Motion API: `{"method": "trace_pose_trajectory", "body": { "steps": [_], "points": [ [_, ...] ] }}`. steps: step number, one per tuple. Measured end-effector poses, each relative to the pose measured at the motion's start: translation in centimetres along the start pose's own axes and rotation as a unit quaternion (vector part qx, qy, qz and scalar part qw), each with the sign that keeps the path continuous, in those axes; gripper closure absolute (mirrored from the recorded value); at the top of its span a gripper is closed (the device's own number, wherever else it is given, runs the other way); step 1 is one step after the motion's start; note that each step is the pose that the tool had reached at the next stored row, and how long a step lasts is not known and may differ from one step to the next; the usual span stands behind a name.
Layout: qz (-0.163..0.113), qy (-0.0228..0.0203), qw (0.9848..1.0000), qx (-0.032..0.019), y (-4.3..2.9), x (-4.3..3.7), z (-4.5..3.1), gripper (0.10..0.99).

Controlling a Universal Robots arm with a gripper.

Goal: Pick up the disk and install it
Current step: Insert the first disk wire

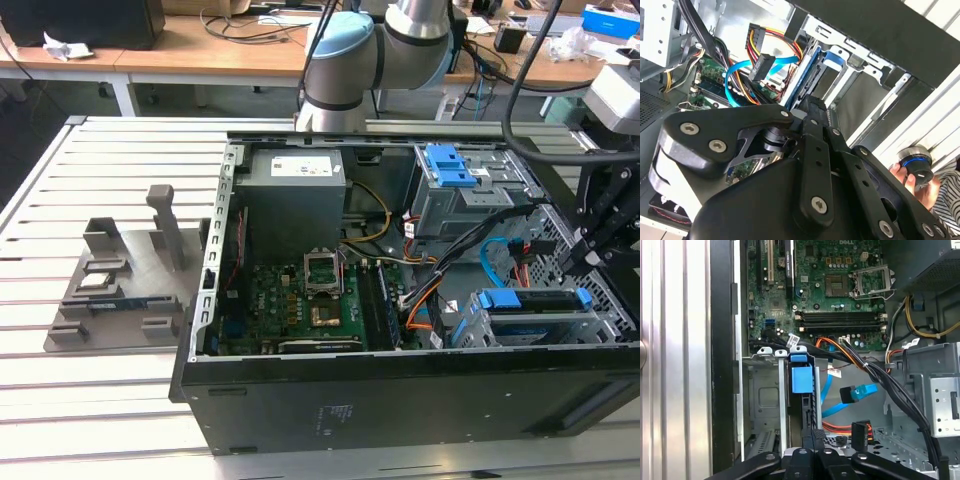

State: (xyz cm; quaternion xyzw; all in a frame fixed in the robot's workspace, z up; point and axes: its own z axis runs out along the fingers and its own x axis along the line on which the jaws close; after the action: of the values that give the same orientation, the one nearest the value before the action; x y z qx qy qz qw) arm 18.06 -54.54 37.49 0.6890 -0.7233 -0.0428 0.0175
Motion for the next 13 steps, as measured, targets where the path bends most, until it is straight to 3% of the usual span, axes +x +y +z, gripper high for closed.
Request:
{"method": "trace_pose_trajectory", "body": {
  "steps": [8,13],
  "points": [
    [0.000,0.0019,1.0000,0.0001,-1.03,-0.85,0.20,0.980],
    [0.000,0.0038,1.0000,0.0002,-1.38,-2.14,0.44,0.980]
  ]
}}
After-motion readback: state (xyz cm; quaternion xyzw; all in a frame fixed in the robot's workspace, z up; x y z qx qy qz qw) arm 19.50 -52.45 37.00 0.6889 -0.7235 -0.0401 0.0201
